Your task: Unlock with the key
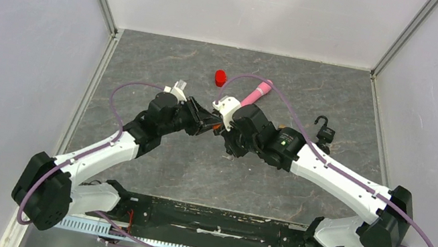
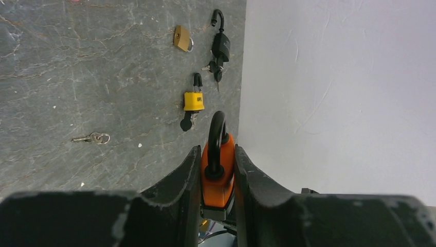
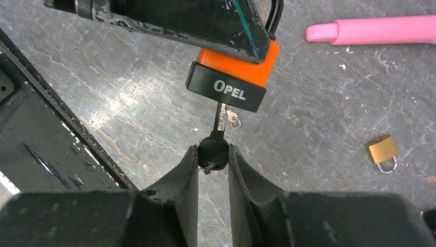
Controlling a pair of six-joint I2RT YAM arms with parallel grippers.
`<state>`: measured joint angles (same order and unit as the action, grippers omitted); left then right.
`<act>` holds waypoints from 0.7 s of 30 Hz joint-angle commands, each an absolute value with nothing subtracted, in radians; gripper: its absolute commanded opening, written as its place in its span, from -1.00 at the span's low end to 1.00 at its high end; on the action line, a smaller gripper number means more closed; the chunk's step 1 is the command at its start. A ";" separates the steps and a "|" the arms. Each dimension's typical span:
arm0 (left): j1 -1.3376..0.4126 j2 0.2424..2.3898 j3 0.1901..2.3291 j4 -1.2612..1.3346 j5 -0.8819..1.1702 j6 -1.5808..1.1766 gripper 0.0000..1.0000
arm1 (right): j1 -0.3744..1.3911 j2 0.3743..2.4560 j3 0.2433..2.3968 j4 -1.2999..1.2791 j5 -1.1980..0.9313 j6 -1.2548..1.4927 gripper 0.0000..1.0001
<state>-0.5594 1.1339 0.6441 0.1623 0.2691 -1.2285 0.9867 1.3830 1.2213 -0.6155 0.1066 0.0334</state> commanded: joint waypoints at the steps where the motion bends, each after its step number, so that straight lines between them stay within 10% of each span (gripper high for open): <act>1: -0.569 1.099 0.692 0.180 0.244 -1.171 -0.96 | 0.992 1.363 1.262 -0.591 0.132 0.044 -1.00; 21: -0.628 1.084 0.655 0.247 0.148 -1.218 -0.95 | 0.992 1.385 1.261 -0.551 0.121 0.086 -1.00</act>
<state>-0.6018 1.1282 0.6445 0.1566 0.1959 -1.2072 0.9909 1.3834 1.2213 -0.6155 0.1116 0.0570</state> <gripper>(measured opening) 0.307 0.229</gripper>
